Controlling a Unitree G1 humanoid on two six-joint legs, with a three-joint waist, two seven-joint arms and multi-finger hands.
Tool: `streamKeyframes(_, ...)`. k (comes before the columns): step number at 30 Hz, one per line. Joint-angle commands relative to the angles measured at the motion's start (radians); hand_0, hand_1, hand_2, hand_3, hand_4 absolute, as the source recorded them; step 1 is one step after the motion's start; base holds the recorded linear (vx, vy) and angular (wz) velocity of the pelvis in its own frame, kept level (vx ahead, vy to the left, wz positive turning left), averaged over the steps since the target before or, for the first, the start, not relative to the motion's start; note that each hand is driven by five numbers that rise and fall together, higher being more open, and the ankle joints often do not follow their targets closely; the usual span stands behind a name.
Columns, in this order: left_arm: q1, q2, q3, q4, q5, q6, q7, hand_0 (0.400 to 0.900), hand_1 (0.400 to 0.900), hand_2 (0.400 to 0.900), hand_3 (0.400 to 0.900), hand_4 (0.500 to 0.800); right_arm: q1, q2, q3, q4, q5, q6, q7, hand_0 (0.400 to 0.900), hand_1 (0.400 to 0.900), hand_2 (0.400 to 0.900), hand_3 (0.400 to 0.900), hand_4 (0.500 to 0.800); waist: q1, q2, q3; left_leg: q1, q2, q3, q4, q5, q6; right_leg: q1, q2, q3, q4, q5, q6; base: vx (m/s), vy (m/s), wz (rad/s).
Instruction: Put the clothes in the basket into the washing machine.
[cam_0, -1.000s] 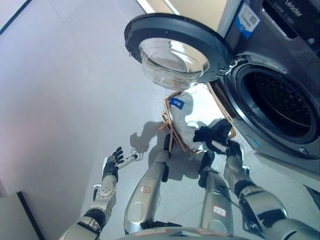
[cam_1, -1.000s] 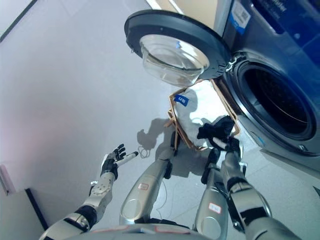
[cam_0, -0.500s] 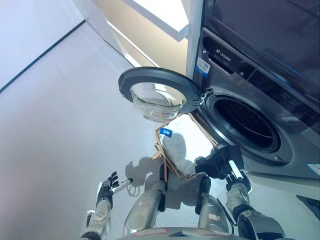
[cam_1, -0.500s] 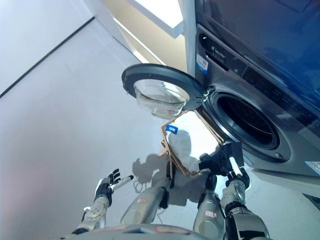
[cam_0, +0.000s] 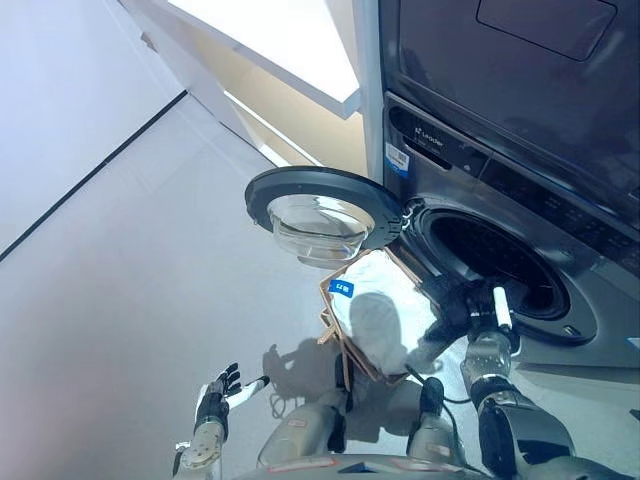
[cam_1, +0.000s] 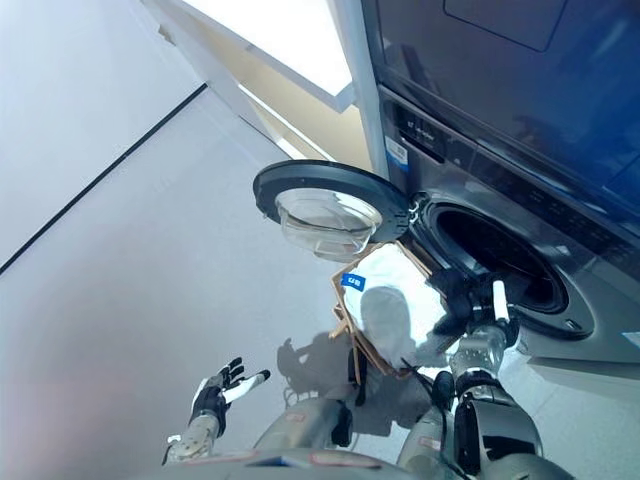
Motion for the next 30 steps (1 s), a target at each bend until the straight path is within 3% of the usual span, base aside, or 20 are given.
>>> streamKeyframes(1,-0.011,0.01,0.001,0.019,-0.03,-0.048,0.023,0.9,0.9,0.9,0.9,0.8,-0.112,-0.067,0.009,-0.118,-0.054,-0.096,-0.022,0.4,0.4,0.4,0.4,0.5,0.025,0.003,0.034,-0.051,-0.051,-0.023,0.046,-0.067,-0.038,0.047,-0.054,0.01,-0.045,0.05,0.038,-0.01,0.008,-0.12)
streamKeyframes(8,-0.022,0.009,-0.028,-0.008,-0.054,-0.063,0.032,0.9,0.9,0.9,0.9,0.8,-0.245,-0.067,0.05,-0.257,-0.144,-0.143,-0.119,0.4,0.4,0.4,0.4,0.5,0.045,0.018,0.062,-0.081,-0.051,-0.023,0.044,-0.054,-0.041,0.022,-0.055,0.008,-0.044,0.054,0.035,0.02,-0.014,0.11)
streamKeyframes(9,-0.01,0.061,-0.089,-0.022,-0.027,-0.038,0.011,0.9,0.9,0.9,0.9,0.8,-0.788,-0.241,0.161,-0.099,-0.16,-0.148,-0.164,0.4,0.4,0.4,0.4,0.5,0.126,0.015,0.005,-0.075,-0.064,-0.047,0.045,-0.064,-0.051,0.047,-0.07,-0.022,-0.044,0.027,0.035,0.06,-0.02,0.41)
streamKeyframes(10,-0.032,0.051,-0.081,-0.021,-0.027,-0.035,0.012,0.9,0.9,0.9,0.9,0.8,-0.836,-0.259,0.176,-0.059,-0.141,-0.147,-0.142,0.4,0.4,0.4,0.4,0.5,0.123,0.027,0.022,-0.085,-0.061,-0.047,0.046,-0.054,-0.049,0.039,-0.068,-0.022,-0.047,0.04,0.033,0.12,-0.059,0.6)
streamKeyframes(11,-0.027,0.06,-0.064,-0.097,-0.011,-0.049,0.004,0.9,0.9,0.9,0.9,0.8,-0.598,-0.417,0.097,0.062,-0.174,-0.109,-0.156,0.4,0.4,0.4,0.4,0.5,0.127,0.034,0.03,-0.079,-0.069,-0.058,0.046,-0.062,-0.05,0.049,-0.076,-0.034,-0.039,0.031,0.036,0.04,-0.029,0.27)
streamKeyframes(12,-0.016,0.074,-0.075,-0.114,0.0,-0.043,0.007,0.9,0.9,0.9,0.9,0.8,-0.672,-0.412,0.112,0.1,-0.112,-0.087,-0.143,0.4,0.4,0.4,0.4,0.5,0.159,0.043,0.019,-0.08,-0.073,-0.066,0.044,-0.06,-0.051,0.052,-0.079,-0.038,-0.042,0.032,0.037,0.09,-0.028,0.34)
streamKeyframes(15,-0.01,0.095,-0.075,-0.155,0.009,-0.038,0.002,0.9,0.9,0.9,0.9,0.8,-0.776,-0.489,0.159,0.111,-0.122,-0.065,-0.149,0.4,0.4,0.4,0.4,0.5,0.186,0.061,0.008,-0.082,-0.078,-0.072,0.039,-0.057,-0.051,0.05,-0.084,-0.045,-0.042,0.03,0.042,0.05,0.016,0.13)
streamKeyframes(20,-0.013,0.093,-0.085,-0.178,0.005,-0.041,0.001,0.9,0.9,0.9,0.9,0.8,-0.811,-0.53,0.22,0.036,-0.171,-0.077,-0.155,0.4,0.4,0.4,0.4,0.5,0.192,0.076,0.001,-0.086,-0.082,-0.083,0.033,-0.051,-0.054,0.049,-0.085,-0.051,-0.04,0.021,0.042,0.06,0.009,0.06)
streamKeyframes(29,-0.01,0.084,-0.096,-0.205,0.006,-0.036,-0.007,0.9,0.9,0.9,0.9,0.8,-0.829,-0.548,0.227,0.107,-0.185,-0.06,-0.155,0.4,0.4,0.4,0.4,0.5,0.196,0.087,0.006,-0.086,-0.083,-0.093,0.032,-0.054,-0.052,0.05,-0.085,-0.054,-0.034,0.01,0.039,0.01,0.001,0.0)
streamKeyframes(30,-0.011,0.082,-0.097,-0.203,0.006,-0.035,-0.007,0.9,0.9,0.9,0.9,0.8,-0.823,-0.549,0.226,0.121,-0.182,-0.058,-0.155,0.9,0.9,0.9,0.9,0.8,0.195,0.088,0.007,-0.087,-0.083,-0.093,0.033,-0.053,-0.053,0.05,-0.085,-0.054,-0.033,0.011,0.039,0.0,0.01,0.04)
